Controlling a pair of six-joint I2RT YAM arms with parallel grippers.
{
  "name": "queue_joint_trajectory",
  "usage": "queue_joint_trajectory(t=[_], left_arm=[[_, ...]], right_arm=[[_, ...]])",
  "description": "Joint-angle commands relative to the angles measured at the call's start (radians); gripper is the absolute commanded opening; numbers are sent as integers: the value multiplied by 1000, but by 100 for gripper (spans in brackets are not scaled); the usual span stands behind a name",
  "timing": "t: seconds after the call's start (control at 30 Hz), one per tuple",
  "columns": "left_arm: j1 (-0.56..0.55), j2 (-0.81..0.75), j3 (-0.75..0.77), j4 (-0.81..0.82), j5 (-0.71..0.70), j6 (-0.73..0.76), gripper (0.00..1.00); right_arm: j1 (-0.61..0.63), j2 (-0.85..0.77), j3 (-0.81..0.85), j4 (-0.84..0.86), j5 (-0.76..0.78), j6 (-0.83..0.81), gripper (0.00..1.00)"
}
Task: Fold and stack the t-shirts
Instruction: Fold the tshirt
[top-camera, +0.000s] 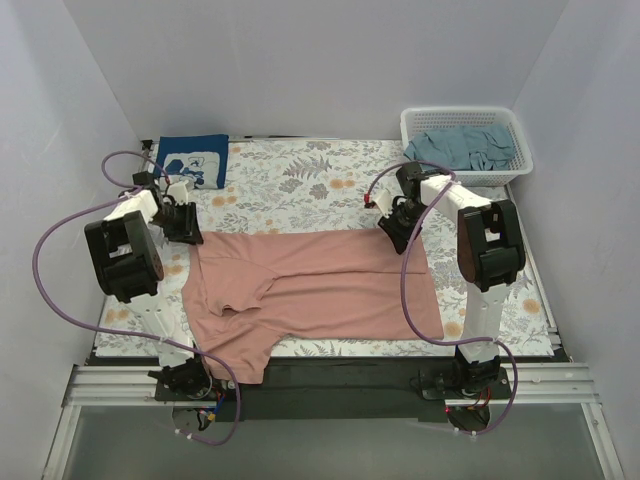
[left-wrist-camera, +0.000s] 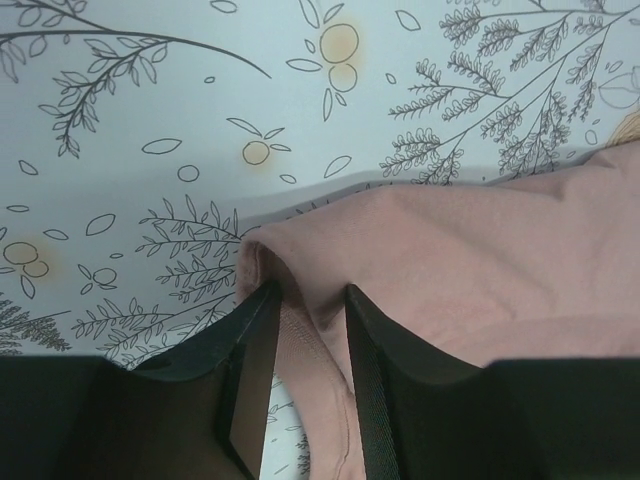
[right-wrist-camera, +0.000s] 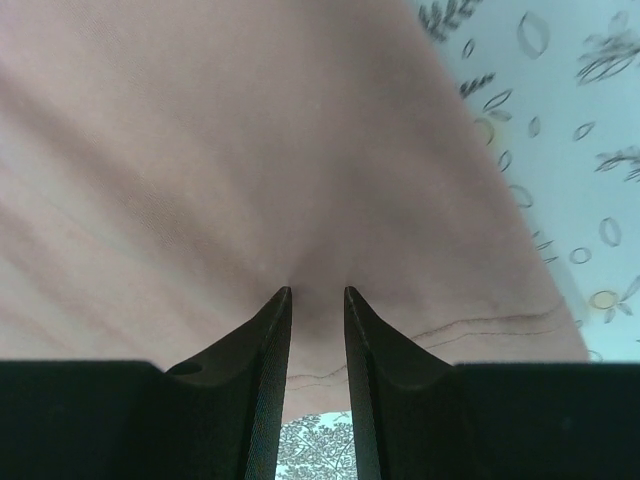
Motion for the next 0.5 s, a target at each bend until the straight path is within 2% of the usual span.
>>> queue_joint_trajectory(t=[0.0, 0.03, 0.07, 0.2, 0.3, 0.47], left_arm=[[39, 33, -50, 57, -63, -22, 32], [48, 36, -51, 63, -71, -23, 31], [51, 37, -53, 76, -77, -31, 22], [59, 54, -53, 105, -92, -62, 8], [59, 95, -16, 99, -57, -103, 2], [57, 154, 64, 105, -43, -144, 0]], right_arm=[[1, 2, -44, 31, 54, 3, 33], [-1, 1, -50, 37, 61, 4, 33], [-3, 1, -57, 43, 67, 6, 33], [-6, 1, -61, 79, 94, 18, 33], [-3, 28, -26, 91, 93, 47, 34], [2, 80, 40, 128, 128, 75, 34]])
